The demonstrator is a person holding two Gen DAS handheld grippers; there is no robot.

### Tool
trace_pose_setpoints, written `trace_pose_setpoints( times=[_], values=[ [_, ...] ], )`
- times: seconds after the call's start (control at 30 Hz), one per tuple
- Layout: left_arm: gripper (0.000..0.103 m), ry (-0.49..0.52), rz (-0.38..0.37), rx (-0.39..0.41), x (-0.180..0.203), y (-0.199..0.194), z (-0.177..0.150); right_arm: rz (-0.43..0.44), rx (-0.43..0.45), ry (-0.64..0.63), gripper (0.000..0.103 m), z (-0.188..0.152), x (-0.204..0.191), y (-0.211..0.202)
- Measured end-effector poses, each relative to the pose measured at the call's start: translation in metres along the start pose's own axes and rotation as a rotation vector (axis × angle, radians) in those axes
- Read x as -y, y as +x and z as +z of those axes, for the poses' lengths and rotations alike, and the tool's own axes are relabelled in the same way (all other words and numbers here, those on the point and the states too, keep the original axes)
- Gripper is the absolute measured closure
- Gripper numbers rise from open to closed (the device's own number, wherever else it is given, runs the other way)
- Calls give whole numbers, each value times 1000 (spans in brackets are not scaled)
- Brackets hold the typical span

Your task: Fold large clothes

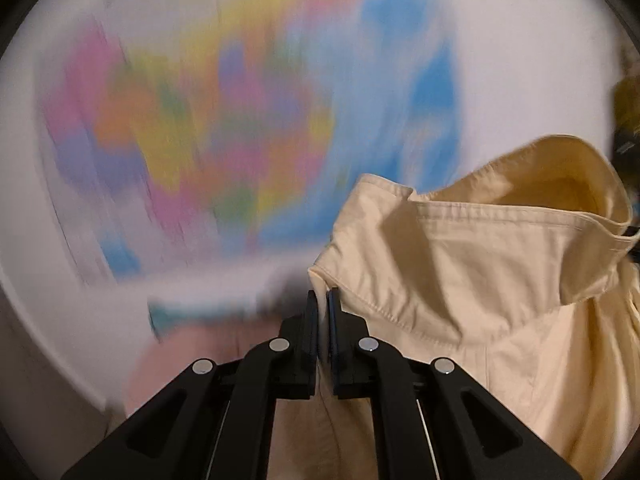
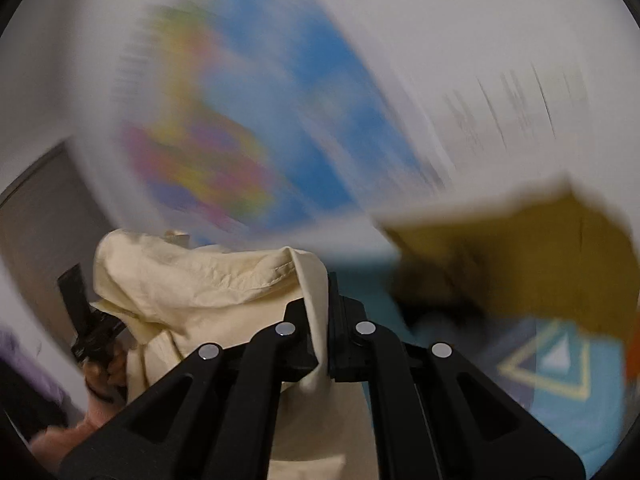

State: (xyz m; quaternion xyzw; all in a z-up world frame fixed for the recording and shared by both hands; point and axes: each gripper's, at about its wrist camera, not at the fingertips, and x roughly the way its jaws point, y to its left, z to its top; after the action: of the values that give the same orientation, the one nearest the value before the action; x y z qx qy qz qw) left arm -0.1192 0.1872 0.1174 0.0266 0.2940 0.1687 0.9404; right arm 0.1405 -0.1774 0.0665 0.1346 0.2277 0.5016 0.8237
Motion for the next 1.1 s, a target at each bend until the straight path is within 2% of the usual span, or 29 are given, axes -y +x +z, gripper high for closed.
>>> trace_pose_setpoints(
  times=[0.07, 0.13, 0.17, 0.2, 0.27, 0.3, 0.37, 0.4, 0.43, 0.47, 0.5, 0.53, 0.57, 0.63, 0.7, 0.77, 0.83, 0.87, 0.93, 0.97, 1.0, 1.03, 1.07, 1.1],
  values=[
    [100, -11, 51, -118, -1, 66, -15, -57, -95, 66, 101, -14, 46, 55],
    [101, -37, -10, -247, -2, 124, -31, -84, -184, 115, 100, -28, 78, 102],
    [101, -43, -5, -287, -2, 145, -36, -113, -214, 113, 100, -34, 87, 117],
    [101, -3, -4, -304, 3, 163, -40, -156, -246, 101, 100, -39, 95, 134],
    [101, 6, -9, -346, 4, 183, -47, -197, -282, 104, 98, -45, 106, 145],
    [98, 23, -56, -374, 5, 188, -48, -228, -295, 95, 93, -46, 107, 149],
    [95, 79, -26, -365, 8, 185, -46, -305, -320, 10, 73, -42, 99, 153],
    [76, 112, -23, -349, 8, 177, -45, -331, -313, -27, 60, -39, 96, 152],
    [55, 130, -50, -349, 7, 171, -43, -349, -289, -93, 55, -32, 82, 149],
    [47, 147, -103, -366, 8, 164, -43, -338, -265, -152, 48, -26, 68, 145],
    [46, 157, -125, -376, 13, 156, -44, -314, -258, -219, 44, -23, 51, 144],
    [45, 174, -120, -378, 12, 149, -46, -305, -264, -271, 34, -19, 40, 149],
    [43, 201, -105, -378, 14, 144, -47, -310, -284, -346, 31, -20, 24, 158],
    [34, 246, -114, -405, 21, 150, -58, -294, -369, -435, 31, -23, 12, 194],
    [33, 270, -144, -465, 29, 159, -74, -288, -488, -497, 33, -35, 4, 235],
    [33, 278, -153, -519, 34, 170, -85, -297, -542, -546, 34, -54, 5, 251],
    [34, 281, -170, -544, 38, 178, -95, -323, -594, -562, 41, -64, 10, 273],
    [38, 276, -182, -567, 38, 183, -99, -328, -613, -559, 56, -68, 13, 280],
    [71, 270, -189, -591, 37, 189, -103, -322, -595, -536, 78, -66, 16, 280],
    [78, 260, -187, -584, 34, 189, -101, -285, -582, -517, 95, -63, 14, 274],
    [94, 251, -184, -575, 32, 187, -99, -263, -559, -501, 95, -61, 12, 266],
    [101, 238, -158, -547, 27, 184, -91, -245, -501, -515, 96, -54, 3, 252],
    [101, 218, -145, -504, 21, 178, -80, -239, -454, -528, 96, -46, -5, 239],
    [101, 182, -174, -477, 15, 173, -70, -238, -386, -536, 96, -35, -16, 222]
  ],
)
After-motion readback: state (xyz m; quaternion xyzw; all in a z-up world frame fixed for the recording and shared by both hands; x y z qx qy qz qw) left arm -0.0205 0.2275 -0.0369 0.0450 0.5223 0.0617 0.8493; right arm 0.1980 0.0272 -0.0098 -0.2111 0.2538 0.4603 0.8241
